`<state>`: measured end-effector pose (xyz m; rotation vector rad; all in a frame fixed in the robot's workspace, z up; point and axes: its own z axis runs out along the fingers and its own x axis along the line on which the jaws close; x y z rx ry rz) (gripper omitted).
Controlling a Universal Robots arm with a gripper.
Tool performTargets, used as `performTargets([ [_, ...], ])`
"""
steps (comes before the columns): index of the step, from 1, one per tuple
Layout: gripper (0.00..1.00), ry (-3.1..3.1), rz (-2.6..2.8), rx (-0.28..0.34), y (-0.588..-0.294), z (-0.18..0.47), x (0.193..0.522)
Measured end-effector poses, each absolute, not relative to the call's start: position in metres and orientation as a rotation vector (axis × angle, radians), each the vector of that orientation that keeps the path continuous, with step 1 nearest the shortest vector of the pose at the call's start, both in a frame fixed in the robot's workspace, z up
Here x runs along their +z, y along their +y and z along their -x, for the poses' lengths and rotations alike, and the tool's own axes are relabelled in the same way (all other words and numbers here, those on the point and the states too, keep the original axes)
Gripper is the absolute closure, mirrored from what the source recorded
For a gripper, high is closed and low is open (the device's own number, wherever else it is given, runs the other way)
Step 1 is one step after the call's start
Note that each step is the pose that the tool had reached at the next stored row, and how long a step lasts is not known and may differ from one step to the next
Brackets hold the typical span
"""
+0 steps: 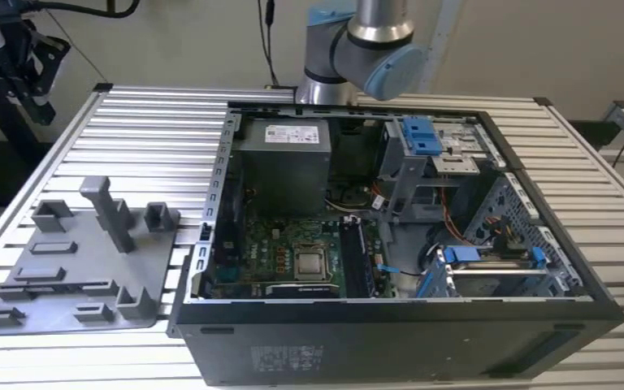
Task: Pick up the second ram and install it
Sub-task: 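Reach for the second ram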
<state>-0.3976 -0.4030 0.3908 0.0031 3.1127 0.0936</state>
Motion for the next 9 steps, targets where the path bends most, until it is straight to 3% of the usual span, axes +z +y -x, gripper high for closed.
performTargets([
  [9, 0.89, 3.113, 0.019, 0.094, -0.403, 0.41, 0.391],
])
